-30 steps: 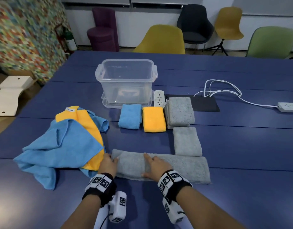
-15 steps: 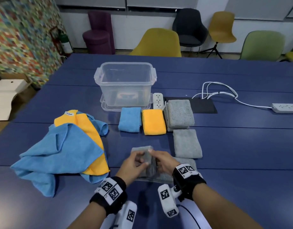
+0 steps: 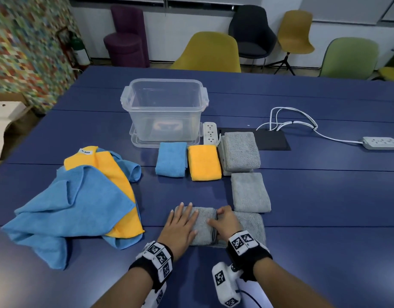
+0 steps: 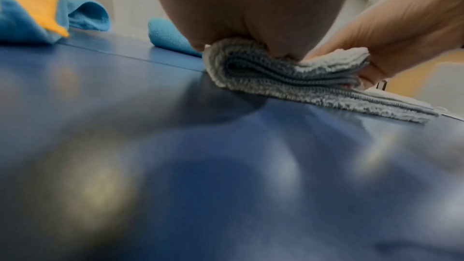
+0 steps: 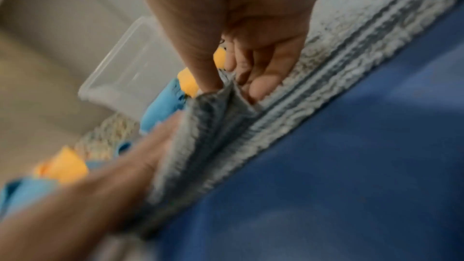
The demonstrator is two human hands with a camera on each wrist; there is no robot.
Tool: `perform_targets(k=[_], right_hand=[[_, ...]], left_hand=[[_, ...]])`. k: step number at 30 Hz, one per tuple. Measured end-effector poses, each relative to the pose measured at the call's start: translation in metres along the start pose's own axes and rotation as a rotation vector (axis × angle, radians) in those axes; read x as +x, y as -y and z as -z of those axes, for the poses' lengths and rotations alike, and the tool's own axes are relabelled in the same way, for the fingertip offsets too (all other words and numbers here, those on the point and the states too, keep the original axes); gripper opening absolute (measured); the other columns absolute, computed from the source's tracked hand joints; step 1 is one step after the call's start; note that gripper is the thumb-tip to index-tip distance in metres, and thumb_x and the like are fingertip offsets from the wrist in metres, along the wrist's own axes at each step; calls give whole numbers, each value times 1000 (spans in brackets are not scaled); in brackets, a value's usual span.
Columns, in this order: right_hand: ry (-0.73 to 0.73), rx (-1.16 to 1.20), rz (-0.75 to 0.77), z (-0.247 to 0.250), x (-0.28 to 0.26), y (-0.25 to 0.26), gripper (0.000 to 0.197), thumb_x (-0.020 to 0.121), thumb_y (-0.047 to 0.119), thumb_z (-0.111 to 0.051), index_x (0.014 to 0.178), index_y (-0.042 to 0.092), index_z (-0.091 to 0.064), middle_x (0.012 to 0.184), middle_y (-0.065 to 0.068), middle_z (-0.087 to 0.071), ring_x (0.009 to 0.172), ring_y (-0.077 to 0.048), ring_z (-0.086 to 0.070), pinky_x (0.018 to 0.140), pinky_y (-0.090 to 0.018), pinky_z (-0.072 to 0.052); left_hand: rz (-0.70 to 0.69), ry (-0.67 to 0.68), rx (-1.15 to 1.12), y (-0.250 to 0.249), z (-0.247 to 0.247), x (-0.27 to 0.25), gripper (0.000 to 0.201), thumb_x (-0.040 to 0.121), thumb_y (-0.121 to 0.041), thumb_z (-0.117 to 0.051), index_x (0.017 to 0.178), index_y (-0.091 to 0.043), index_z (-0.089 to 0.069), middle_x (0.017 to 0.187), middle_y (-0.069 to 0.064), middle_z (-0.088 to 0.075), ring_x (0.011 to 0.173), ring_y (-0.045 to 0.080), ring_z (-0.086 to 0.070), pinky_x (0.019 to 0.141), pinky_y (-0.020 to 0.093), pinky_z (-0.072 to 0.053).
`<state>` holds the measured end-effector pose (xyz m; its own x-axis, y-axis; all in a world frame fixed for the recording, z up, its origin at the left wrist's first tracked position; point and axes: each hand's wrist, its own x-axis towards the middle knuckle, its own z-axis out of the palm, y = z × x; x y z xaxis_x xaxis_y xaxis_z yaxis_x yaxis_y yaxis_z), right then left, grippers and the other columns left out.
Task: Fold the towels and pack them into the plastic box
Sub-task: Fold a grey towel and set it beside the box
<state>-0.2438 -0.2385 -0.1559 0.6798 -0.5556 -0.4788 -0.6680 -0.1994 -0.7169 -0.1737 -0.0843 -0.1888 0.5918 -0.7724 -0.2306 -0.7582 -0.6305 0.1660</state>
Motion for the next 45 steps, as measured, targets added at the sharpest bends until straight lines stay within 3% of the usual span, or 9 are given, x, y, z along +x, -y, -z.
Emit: perform_targets(k=[6,12,19,25,28,33,37,40,45], right_hand=[[-60,-538,133,5,-8,4,34,88,38,-58,98,17,-33,93,-2,-56,89,-25,-61,65,-30,-41],[-10,-646,299,-1,-9,6,13,94,17,-44,93,13,-57,103,-3,-60,85,-21,-57,71,-30,-45],[401,-42,212,-17,-8,13,38,77,8,-48,113,21,-52,109,-4,-61,106,-22,-58,99,-41,-46],[657,46,378,-24,-23,13,53,77,27,-73,123,26,-47,126,1,-57,120,-17,-53,104,-36,-43],[564,193,284,-9,-23,9,50,77,54,-61,107,14,-64,107,-6,-68,100,-18,-65,93,-29,-50],[356,182,153,25,-21,-6,60,58,36,-62,113,13,-56,101,0,-65,92,-14,-62,83,-25,-50],[231,437,-38,48,-19,-24,43,72,19,-61,114,14,-52,105,-6,-62,93,-23,-60,70,-31,-53],[219,365,-147,55,-21,-34,20,95,24,-49,111,12,-49,103,-7,-58,86,-22,-57,58,-30,-51],[25,126,-106,50,-12,-55,26,89,27,-59,100,8,-45,104,-10,-53,94,-27,-56,53,-30,-52]], left_hand=[[168,16,-273,-2,19,-2,72,87,-61,-15,148,-23,-17,155,3,-11,142,25,-15,111,38,-28],[501,44,-600,10,32,-1,32,89,-51,-50,84,-20,-47,79,-5,-51,81,18,-52,68,27,-39],[582,-79,-1069,19,48,-6,38,82,-42,-66,82,-6,-52,83,11,-59,80,28,-59,67,33,-44],[512,-56,-1470,11,66,-24,17,98,-18,-45,84,-8,-49,80,11,-55,66,22,-61,59,30,-55],[353,2,-1403,4,69,-23,16,98,-2,-38,87,-8,-49,78,10,-57,54,8,-63,53,20,-52],[128,12,-1220,-24,68,-4,23,93,3,-45,87,-19,-51,84,2,-57,67,10,-58,68,26,-46],[156,-182,-738,-42,54,14,32,87,-26,-61,118,-27,-50,118,-6,-40,108,11,-41,98,31,-38],[230,-67,-612,-59,37,19,61,89,-40,-55,141,-24,-30,143,0,-25,130,22,-31,107,34,-33],[249,35,-475,-67,31,30,81,85,-43,-58,148,-27,-10,153,1,-13,139,24,-20,111,43,-28]])
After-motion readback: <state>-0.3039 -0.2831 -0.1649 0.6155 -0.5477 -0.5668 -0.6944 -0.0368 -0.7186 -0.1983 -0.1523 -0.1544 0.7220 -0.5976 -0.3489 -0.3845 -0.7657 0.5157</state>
